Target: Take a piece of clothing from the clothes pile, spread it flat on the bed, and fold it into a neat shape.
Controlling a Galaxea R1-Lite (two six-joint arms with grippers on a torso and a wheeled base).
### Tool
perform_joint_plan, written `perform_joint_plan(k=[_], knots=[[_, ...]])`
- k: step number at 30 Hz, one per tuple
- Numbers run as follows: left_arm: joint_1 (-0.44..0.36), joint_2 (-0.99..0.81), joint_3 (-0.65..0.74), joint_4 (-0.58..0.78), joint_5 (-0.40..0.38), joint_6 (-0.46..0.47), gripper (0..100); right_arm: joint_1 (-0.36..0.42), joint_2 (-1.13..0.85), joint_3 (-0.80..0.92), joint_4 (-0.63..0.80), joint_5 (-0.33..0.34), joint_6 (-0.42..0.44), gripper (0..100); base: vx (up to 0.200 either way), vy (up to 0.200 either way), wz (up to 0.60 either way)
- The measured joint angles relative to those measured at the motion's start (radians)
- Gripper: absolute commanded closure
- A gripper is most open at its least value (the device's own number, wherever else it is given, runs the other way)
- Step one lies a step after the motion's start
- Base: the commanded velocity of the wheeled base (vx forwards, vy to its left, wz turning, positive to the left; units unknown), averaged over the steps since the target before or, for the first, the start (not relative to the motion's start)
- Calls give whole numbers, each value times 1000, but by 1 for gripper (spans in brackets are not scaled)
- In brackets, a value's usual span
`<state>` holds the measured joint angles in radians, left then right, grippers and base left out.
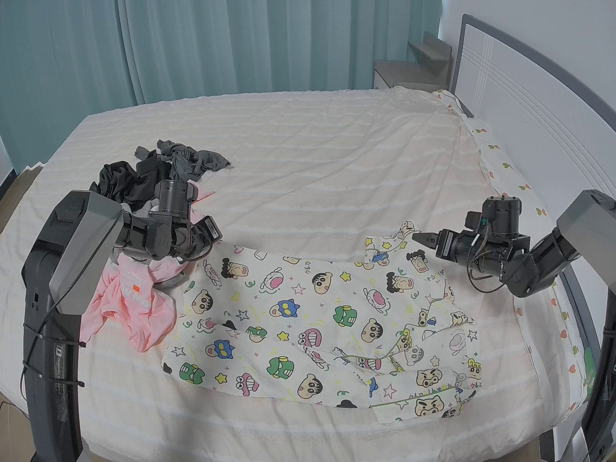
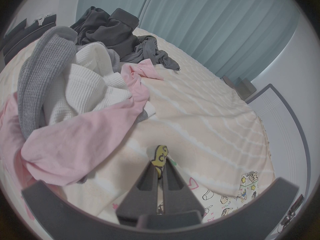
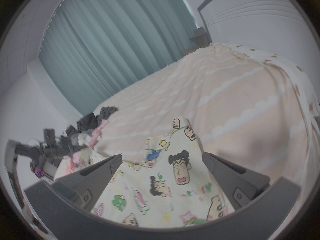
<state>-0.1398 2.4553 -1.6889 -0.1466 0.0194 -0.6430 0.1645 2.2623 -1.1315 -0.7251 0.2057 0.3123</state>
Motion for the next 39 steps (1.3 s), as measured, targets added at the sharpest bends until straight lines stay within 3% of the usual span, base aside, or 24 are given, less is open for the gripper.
perform_joint_plan(k=[3,12,25,26,39], knots=[[-8,-8,24,-15,15,0,100,-22,59,-63,44,9,-56,0,0,0,0],[-50,-22,57,-34,26,-1,100,-54,150,-160,79,56,-67,0,0,0,0],[-62,-29,63,-34,29,-19,100,-10,217,-257,81,73,-63,0,0,0,0],[-62,-32,65,-33,29,-25,100,-6,224,-266,83,72,-63,100,0,0,0],[-61,-49,69,-34,29,-30,100,-12,263,-315,77,33,-62,100,0,0,0]])
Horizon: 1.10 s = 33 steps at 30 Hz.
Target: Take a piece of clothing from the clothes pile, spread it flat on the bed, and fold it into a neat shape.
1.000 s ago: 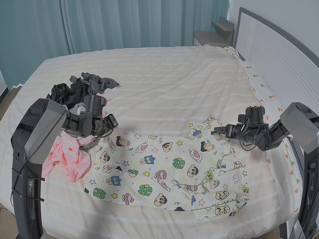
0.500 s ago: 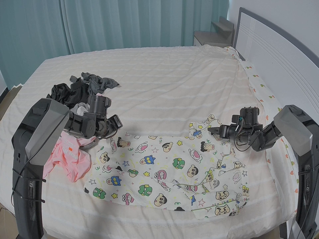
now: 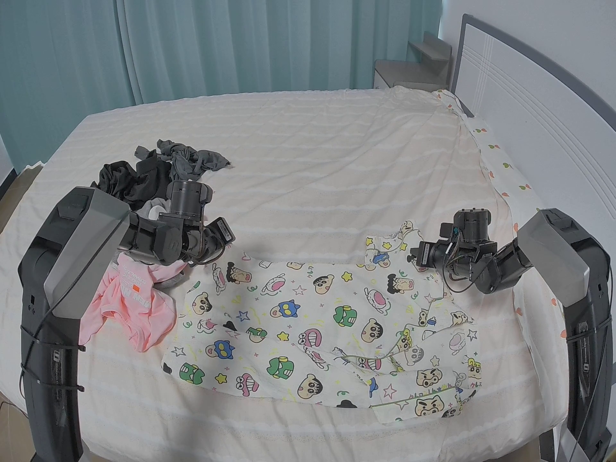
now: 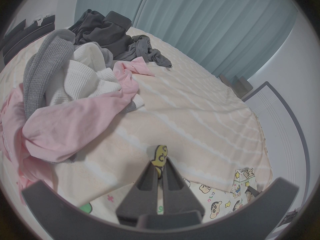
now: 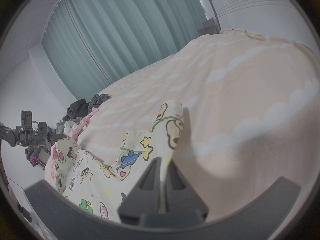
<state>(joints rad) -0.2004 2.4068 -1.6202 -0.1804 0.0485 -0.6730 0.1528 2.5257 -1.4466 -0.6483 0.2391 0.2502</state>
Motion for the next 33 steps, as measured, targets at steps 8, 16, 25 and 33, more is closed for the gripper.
perform_joint_plan(k=[8,16,25,33], knots=[[3,-29,9,0,0,2,100,-6,-47,53,-58,6,75,100,0,0,0],[11,-63,24,-20,33,0,100,-9,-92,87,-99,14,99,100,0,0,0],[18,-74,36,-76,52,0,100,-20,-125,116,-121,14,123,100,0,0,0],[24,-89,61,-81,61,-3,100,-24,-169,181,-153,32,133,100,0,0,0]])
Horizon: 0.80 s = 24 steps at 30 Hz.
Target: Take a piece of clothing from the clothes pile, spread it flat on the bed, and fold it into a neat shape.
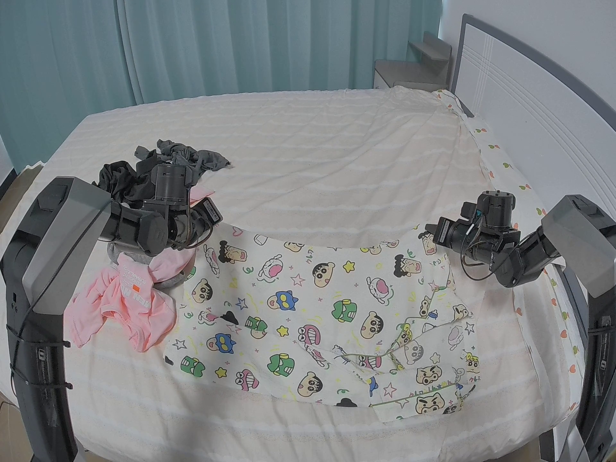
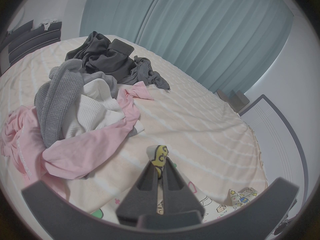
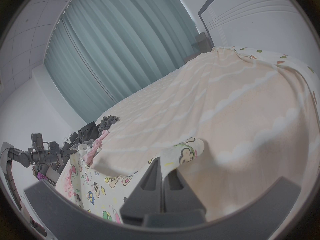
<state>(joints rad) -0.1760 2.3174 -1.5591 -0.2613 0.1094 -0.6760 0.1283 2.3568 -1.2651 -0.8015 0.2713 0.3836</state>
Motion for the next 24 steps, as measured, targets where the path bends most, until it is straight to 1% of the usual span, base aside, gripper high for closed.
perform_joint_plan(k=[8,17,24], knots=[[1,-32,57,-2,-8,2,100,0,-58,160,-75,75,0,100,0,0,0],[0,-61,141,-47,-8,13,100,-4,-113,396,-246,147,-11,100,0,0,0],[-3,-87,268,-136,-11,41,100,-7,-138,587,-409,197,-27,100,0,0,0]])
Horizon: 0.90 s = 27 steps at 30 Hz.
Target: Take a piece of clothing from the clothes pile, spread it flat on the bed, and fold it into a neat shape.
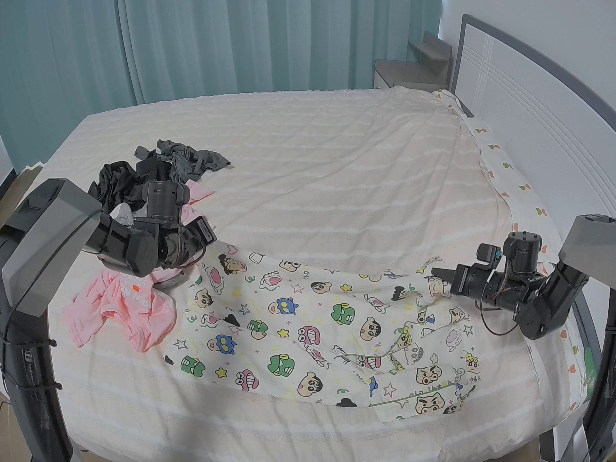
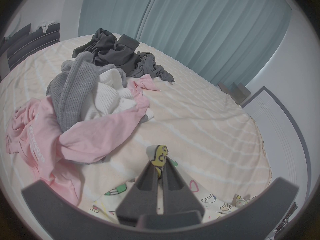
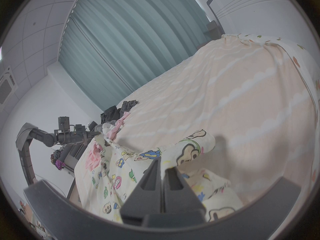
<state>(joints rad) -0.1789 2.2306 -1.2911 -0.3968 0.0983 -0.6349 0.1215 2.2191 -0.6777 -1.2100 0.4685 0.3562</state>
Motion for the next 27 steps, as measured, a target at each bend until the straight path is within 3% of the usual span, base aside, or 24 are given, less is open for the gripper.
perform_joint_plan(k=[18,27], knots=[[-21,12,404,-349,0,95,100,11,106,349,-286,61,-193,100,0,0,0],[-23,58,483,-399,-1,103,100,11,189,460,-343,64,-287,100,0,0,0]])
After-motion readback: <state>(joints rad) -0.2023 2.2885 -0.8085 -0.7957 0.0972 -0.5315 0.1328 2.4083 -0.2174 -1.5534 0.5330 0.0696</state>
